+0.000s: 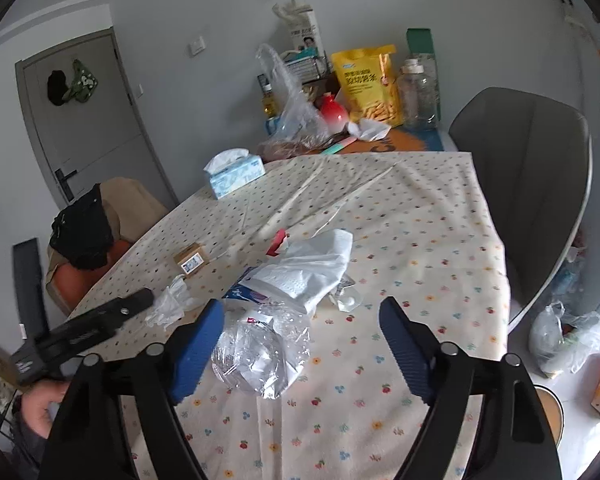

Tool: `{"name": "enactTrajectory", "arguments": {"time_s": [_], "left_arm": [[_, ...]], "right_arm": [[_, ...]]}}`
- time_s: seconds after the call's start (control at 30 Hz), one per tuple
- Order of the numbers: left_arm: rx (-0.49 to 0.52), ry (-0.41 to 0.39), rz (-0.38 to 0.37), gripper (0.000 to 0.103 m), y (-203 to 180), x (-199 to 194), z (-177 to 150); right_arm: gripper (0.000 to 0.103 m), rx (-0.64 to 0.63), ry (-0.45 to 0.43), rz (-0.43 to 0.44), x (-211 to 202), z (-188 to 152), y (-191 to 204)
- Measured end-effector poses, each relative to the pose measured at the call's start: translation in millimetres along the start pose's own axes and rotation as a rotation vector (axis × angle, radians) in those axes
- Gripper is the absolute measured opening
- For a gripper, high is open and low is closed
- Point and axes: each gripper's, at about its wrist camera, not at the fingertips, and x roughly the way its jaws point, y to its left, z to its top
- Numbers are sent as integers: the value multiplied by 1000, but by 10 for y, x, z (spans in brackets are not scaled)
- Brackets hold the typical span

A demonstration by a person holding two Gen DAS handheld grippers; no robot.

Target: Collect trash

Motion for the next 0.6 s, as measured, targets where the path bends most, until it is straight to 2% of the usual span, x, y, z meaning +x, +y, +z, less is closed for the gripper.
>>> {"name": "enactTrajectory", "arguments": {"time_s": [0.13, 0.2, 0.23, 0.27, 0.33, 0.4, 0.6], "left_arm": [[-20, 22, 35, 88, 52, 132, -32], [-33, 27, 38, 80, 81, 167, -31], [-42, 39, 41, 66, 101, 198, -29], [-56, 55, 37, 43, 128, 224, -25], [-89, 72, 35, 17, 192, 241, -25], [-113, 57, 23, 11, 246, 183, -21], [-116, -15, 21, 10, 297, -98, 43]], "right_arm": [[76, 9, 21, 8, 105, -2, -33], [76, 7, 32, 8, 162, 5, -42], [76, 6, 38, 10, 194, 11, -45], [76, -2, 50, 12, 245, 30, -47], [76, -22, 62, 6, 321, 70, -36], [76, -40, 66, 3, 385, 126, -19], [76, -134, 92, 27, 604, 253, 183]]}}
